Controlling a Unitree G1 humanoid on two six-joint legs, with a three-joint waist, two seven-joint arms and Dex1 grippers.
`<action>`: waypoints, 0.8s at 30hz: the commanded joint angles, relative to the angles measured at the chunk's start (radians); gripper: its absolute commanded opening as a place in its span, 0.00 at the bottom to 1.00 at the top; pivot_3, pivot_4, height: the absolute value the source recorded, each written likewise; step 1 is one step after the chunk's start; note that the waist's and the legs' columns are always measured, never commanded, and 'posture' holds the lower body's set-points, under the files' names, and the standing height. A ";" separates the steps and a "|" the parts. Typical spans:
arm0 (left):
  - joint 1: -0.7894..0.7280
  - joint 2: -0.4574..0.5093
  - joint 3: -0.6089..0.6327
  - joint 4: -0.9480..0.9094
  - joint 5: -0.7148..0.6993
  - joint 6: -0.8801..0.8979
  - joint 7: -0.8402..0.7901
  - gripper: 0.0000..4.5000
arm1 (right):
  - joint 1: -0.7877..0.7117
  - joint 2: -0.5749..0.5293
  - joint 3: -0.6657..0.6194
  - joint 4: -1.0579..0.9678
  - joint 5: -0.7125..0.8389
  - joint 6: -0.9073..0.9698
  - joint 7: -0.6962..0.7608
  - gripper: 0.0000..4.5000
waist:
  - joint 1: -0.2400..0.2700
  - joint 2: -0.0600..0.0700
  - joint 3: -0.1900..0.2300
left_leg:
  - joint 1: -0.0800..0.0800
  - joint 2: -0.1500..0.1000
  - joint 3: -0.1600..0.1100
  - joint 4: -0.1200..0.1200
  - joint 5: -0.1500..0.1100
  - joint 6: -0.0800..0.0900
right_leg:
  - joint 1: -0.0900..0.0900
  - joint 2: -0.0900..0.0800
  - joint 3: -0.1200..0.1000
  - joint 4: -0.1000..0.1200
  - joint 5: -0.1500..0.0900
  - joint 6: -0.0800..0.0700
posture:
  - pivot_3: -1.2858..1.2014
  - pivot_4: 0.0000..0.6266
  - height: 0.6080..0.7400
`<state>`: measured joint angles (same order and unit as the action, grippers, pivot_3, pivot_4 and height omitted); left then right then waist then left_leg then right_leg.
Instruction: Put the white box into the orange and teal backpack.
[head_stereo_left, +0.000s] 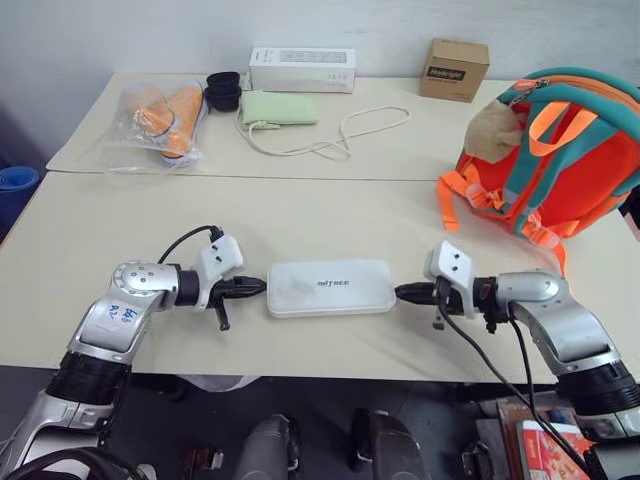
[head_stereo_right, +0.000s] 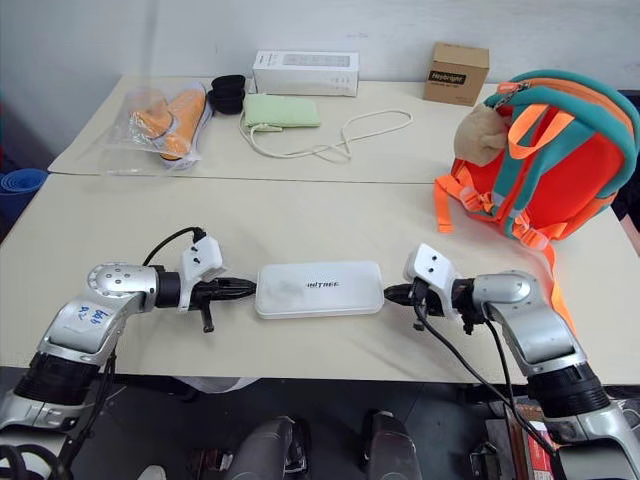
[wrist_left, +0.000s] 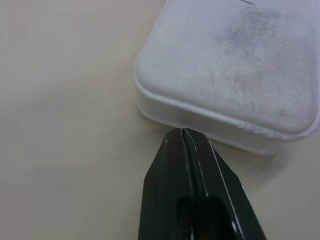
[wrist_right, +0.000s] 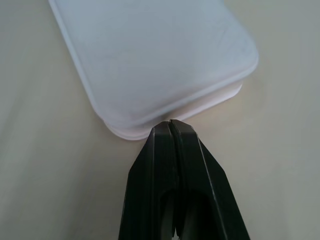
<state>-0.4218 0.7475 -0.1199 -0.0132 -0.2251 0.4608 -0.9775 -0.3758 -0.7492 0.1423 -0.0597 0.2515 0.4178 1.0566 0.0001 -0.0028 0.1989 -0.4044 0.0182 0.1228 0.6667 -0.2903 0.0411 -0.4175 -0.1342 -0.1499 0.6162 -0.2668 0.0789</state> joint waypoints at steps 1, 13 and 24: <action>-0.018 0.016 0.037 0.023 -0.013 0.015 -0.013 0.01 | 0.005 -0.027 -0.043 -0.042 -0.003 -0.012 -0.009 0.00 | -0.002 0.000 0.000 | 0.000 0.000 0.000 0.000 0.000 0.000 | 0.000 0.000 0.000 0.000 0.000 0.000 | 0.52 0.24 1.00; -0.149 0.054 0.264 0.145 -0.390 0.986 -0.015 0.77 | 0.019 -0.030 -0.030 -0.022 -0.041 -0.063 -0.013 0.00 | -0.002 0.000 0.000 | 0.000 0.000 0.000 0.001 0.001 0.000 | 0.000 0.002 0.002 0.002 -0.001 0.001 | 0.52 0.24 1.00; -0.221 -0.252 0.416 0.271 -0.402 1.154 0.263 0.99 | -0.011 -0.007 -0.002 -0.005 -0.064 -0.067 -0.014 0.00 | 0.017 -0.001 0.000 | 0.007 -0.002 -0.001 0.002 0.002 -0.001 | 0.005 0.000 0.007 0.004 -0.001 0.001 | 0.52 0.24 1.00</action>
<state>-0.6417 0.5248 0.3058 0.2260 -0.6269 1.6025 -0.7552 -0.3712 -0.7616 0.1474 -0.0602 0.1875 0.3692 1.0416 0.0170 -0.0037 0.1988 -0.3959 0.0156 0.1220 0.6686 -0.2883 0.0402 -0.4110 -0.1345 -0.1423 0.6201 -0.2680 0.0804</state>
